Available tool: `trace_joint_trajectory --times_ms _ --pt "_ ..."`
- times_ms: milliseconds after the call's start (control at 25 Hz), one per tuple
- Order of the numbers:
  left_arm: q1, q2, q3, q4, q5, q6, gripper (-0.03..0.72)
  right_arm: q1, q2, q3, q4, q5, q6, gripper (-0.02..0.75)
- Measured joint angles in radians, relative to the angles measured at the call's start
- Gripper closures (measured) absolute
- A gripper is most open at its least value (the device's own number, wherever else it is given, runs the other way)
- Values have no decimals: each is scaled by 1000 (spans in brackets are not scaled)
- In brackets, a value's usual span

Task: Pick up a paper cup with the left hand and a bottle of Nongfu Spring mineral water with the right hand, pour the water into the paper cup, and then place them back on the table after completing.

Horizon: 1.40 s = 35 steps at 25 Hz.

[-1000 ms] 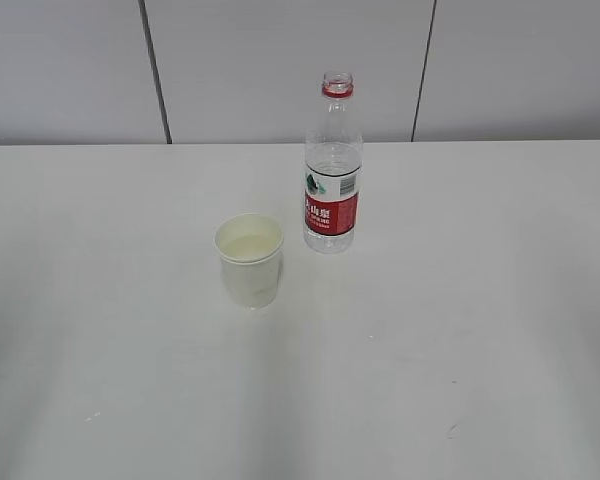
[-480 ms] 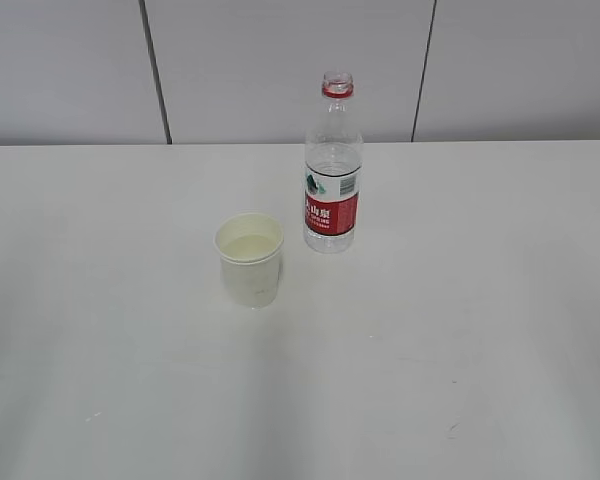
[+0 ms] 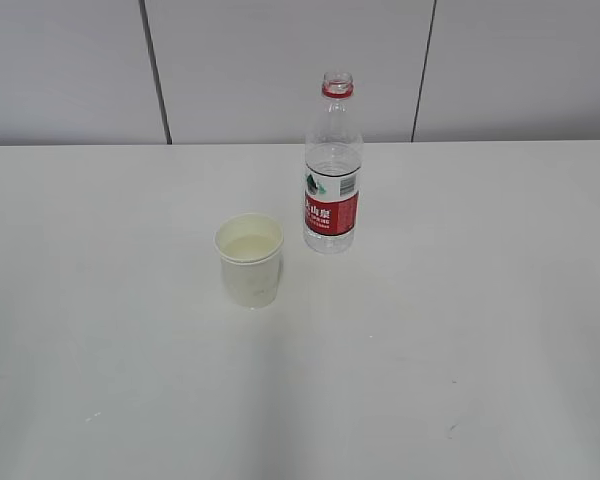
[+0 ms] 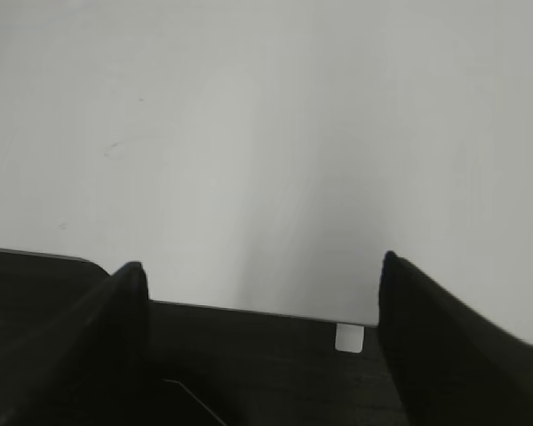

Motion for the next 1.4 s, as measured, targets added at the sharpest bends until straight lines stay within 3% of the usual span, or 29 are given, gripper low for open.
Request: trace_joint_trajectory --times_ms 680,1040,1400 --pt "0 -74 18 42 48 -75 240 0 -190 14 -35 10 0 150" --pt "0 -74 69 115 -113 -132 262 0 -192 43 -35 -5 0 150" --pt "-23 -74 71 127 -127 -136 263 37 -192 81 -37 -100 0 150"
